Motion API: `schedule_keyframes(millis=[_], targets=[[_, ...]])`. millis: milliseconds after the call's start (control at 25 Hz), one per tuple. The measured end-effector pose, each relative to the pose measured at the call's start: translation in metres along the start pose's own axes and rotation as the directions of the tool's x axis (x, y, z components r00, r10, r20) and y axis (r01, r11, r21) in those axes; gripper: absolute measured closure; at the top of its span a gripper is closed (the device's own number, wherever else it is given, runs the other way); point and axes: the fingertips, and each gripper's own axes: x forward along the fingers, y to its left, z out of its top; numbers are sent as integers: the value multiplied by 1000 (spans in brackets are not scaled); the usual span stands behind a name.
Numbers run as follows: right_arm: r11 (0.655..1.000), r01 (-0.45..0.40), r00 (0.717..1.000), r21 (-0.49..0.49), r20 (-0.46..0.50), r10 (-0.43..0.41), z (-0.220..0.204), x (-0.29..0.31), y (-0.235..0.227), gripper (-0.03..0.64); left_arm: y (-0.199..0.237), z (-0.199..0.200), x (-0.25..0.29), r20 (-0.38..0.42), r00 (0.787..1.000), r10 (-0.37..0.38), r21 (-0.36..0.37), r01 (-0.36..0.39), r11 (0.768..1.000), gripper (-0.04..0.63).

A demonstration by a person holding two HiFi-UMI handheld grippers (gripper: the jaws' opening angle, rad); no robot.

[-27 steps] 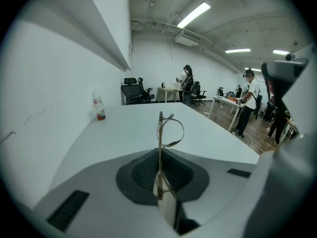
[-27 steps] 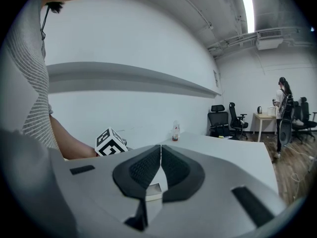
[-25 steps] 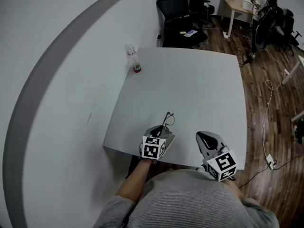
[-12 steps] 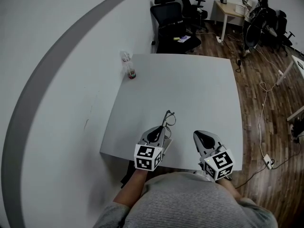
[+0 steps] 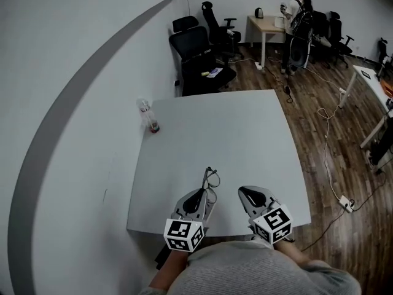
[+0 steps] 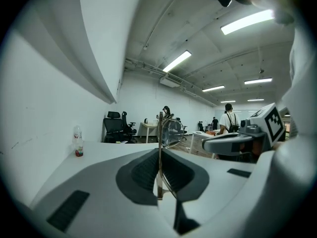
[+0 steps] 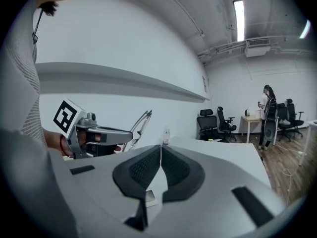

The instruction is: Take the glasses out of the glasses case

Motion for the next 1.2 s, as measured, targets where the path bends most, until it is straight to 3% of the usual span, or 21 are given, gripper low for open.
schedule_keyframes(millis=[320,1200], targets=[[1000,22,1000,4,11,-22,0,-4,7,603,-8,8,-11,35,999,-38,3,38,999,571],[999,0,1000,-34,15,1,6,0,39,604,-2,16,-48,76,997,-31,-2,31,1000,571]])
